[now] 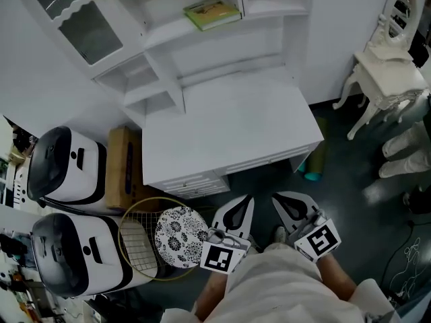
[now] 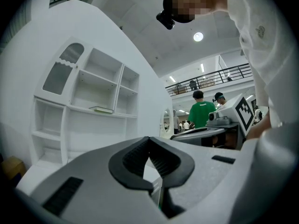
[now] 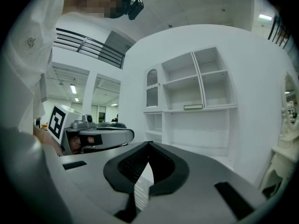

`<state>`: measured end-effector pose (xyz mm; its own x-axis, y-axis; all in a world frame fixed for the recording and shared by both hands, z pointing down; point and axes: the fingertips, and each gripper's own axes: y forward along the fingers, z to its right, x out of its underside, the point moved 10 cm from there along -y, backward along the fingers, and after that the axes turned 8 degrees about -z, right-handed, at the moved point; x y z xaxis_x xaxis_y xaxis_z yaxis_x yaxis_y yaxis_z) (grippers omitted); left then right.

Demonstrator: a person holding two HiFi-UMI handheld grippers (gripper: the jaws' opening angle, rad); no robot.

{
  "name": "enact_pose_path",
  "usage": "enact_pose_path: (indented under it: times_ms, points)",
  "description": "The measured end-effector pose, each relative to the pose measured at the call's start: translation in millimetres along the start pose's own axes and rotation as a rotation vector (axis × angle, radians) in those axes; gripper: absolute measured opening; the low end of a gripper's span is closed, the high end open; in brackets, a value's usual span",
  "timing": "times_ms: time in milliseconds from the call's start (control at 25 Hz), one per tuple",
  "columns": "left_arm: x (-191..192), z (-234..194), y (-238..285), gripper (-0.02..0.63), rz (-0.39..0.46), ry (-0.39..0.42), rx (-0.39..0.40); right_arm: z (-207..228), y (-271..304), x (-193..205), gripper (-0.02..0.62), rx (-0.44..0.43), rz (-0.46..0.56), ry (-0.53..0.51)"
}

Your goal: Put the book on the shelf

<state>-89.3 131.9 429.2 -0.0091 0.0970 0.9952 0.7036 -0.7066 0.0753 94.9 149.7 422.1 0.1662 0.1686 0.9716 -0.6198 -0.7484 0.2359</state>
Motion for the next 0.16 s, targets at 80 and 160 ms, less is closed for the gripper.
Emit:
enact_pose_path:
  times_ms: [80,160]
  points:
    - [0.4,5.7,3.7,0.003,-0.006,0.000,-0.002,4.8,-4.3,2.0,0.015,0.002,-0.003,-0.004]
    - [1.0,11.3,7.4,0.003,-0.012,-0.001,-0.004,9.7,-8.6,4.1,0.016,0.002,-0.007,-0.006]
